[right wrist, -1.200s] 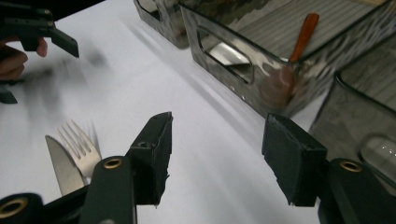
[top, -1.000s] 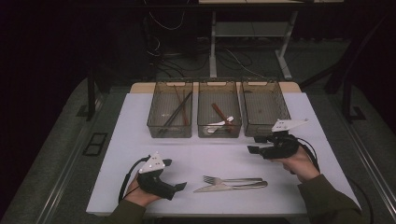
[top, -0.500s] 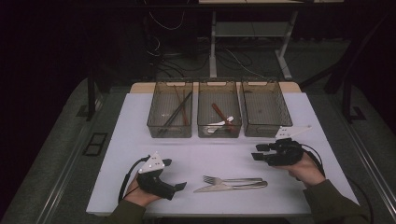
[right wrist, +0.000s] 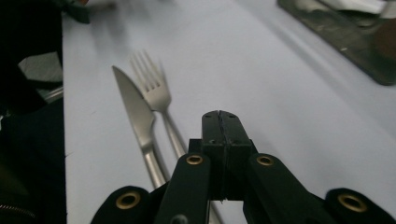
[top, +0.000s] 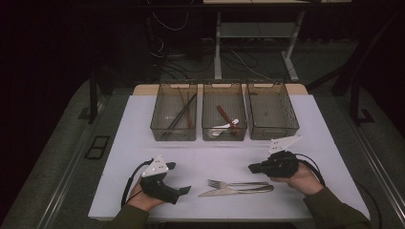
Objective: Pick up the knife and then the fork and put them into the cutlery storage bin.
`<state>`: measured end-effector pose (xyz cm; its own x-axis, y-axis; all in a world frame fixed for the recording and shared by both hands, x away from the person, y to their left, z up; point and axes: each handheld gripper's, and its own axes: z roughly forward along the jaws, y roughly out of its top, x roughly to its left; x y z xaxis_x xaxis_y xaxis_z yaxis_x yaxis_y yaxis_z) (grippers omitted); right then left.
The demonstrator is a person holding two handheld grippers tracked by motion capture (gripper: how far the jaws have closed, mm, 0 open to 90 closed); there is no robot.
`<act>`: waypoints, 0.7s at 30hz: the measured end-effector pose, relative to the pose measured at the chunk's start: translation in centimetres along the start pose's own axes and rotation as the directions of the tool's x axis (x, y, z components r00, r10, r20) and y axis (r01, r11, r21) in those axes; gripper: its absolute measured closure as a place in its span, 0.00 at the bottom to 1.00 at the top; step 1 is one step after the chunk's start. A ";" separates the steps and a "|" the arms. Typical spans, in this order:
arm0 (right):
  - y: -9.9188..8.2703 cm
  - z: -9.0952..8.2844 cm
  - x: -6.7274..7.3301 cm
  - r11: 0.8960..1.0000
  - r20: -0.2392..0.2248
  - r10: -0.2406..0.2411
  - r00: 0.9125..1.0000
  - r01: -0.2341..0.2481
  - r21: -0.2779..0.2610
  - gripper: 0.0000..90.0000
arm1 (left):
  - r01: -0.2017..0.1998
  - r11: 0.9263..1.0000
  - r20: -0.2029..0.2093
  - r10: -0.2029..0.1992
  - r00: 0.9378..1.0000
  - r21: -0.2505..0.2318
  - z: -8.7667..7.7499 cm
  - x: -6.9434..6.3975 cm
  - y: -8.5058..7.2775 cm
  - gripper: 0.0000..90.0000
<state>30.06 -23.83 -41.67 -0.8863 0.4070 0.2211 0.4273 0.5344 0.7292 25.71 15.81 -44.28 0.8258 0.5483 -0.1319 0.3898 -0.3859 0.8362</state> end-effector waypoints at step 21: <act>0.7 5.8 3.0 0.977 -0.067 -0.174 0.983 0.180 0.114 1.00 | 0.000 1.000 0.004 0.000 1.000 0.003 0.1 0.0 0.0 0.00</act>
<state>28.72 -17.98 -44.27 -0.9570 0.2573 0.1343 0.2780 0.6799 0.6785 25.82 15.72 -44.32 0.8277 0.5449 -0.1340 0.3908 -0.3883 0.8346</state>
